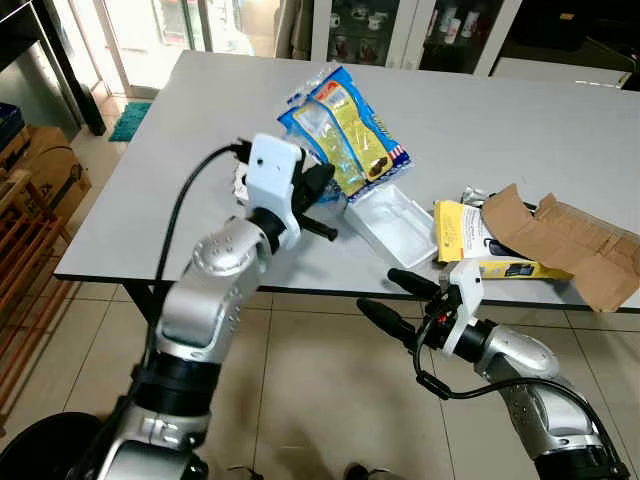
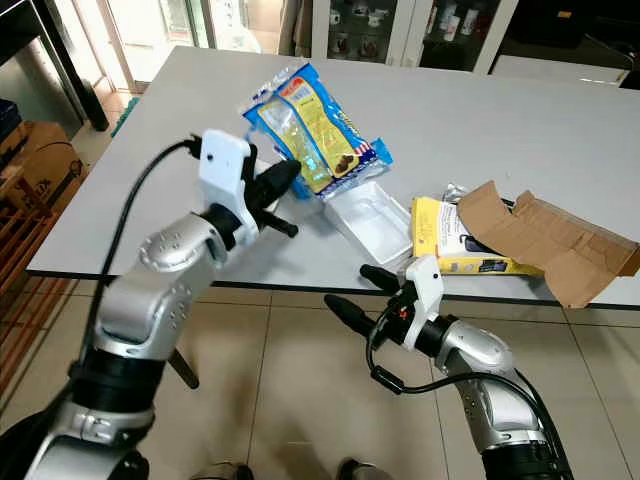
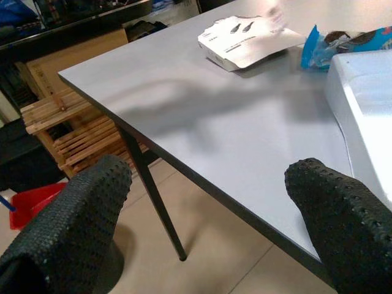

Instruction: Picking trash to rubbish bin

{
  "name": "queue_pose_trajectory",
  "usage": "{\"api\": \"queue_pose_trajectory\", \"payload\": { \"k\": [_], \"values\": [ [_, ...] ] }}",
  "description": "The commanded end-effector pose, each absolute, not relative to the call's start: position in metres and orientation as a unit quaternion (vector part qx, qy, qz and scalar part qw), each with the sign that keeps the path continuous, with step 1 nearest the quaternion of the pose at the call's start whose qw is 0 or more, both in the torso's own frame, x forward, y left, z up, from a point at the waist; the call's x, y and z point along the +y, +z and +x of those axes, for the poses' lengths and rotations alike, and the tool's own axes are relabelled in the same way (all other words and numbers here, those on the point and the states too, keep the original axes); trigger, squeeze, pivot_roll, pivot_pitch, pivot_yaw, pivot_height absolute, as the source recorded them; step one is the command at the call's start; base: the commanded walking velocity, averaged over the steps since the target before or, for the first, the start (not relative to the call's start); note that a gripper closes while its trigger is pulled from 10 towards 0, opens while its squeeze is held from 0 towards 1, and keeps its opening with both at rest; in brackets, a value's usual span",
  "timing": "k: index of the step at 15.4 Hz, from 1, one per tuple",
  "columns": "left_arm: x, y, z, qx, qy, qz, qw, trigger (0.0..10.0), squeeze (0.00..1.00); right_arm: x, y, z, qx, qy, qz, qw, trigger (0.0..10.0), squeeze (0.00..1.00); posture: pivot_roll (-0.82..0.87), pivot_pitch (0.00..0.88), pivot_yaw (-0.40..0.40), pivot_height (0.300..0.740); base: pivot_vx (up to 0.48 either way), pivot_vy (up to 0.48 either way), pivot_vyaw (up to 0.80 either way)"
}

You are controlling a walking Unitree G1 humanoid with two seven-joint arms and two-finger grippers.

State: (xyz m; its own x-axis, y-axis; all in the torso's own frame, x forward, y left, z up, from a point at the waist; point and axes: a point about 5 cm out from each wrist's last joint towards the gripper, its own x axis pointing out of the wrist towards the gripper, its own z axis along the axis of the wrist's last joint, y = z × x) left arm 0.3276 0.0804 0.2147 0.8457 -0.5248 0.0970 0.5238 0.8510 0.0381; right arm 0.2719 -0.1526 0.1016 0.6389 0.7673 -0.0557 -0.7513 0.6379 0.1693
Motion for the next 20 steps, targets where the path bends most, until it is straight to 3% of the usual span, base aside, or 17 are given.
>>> {"api": "queue_pose_trajectory", "payload": {
  "k": [1,3,4,11,12,20],
  "values": [
    [0.08,0.219,0.327,-0.075,-0.259,0.022,0.963,10.0,0.0,-0.153,0.105,0.274,0.055,0.419,0.061,0.904,10.0,0.0,-0.03,0.072,-0.06,0.74,0.0,0.0,0.0],
    [0.087,0.211,0.333,-0.073,-0.219,0.047,0.972,10.0,0.0,-0.153,0.107,0.277,0.046,0.407,0.058,0.91,10.0,0.0,-0.04,0.073,-0.059,0.74,0.0,0.0,0.0],
    [0.091,0.202,0.336,-0.066,-0.202,0.053,0.976,0.0,0.0,-0.152,0.11,0.284,0.03,0.382,0.057,0.922,10.0,0.0,-0.04,0.072,-0.059,0.74,0.0,0.0,0.0],
    [0.09,0.198,0.336,-0.102,-0.17,0.1,0.975,0.0,0.0,-0.141,0.127,0.302,-0.029,0.314,0.078,0.946,10.0,0.0,-0.03,0.072,-0.055,0.74,0.0,0.0,0.0],
    [0.09,0.2,0.335,-0.124,-0.144,0.111,0.976,10.0,0.0,-0.14,0.14,0.315,-0.065,0.25,0.071,0.964,10.0,0.0,-0.03,0.073,-0.055,0.74,0.0,0.0,0.0],
    [0.101,0.21,0.352,-0.14,-0.069,0.135,0.978,10.0,0.0,-0.165,0.189,0.346,-0.173,0.047,0.024,0.984,10.0,0.0,-0.02,0.064,-0.063,0.74,0.0,0.0,0.0]
  ]
}}
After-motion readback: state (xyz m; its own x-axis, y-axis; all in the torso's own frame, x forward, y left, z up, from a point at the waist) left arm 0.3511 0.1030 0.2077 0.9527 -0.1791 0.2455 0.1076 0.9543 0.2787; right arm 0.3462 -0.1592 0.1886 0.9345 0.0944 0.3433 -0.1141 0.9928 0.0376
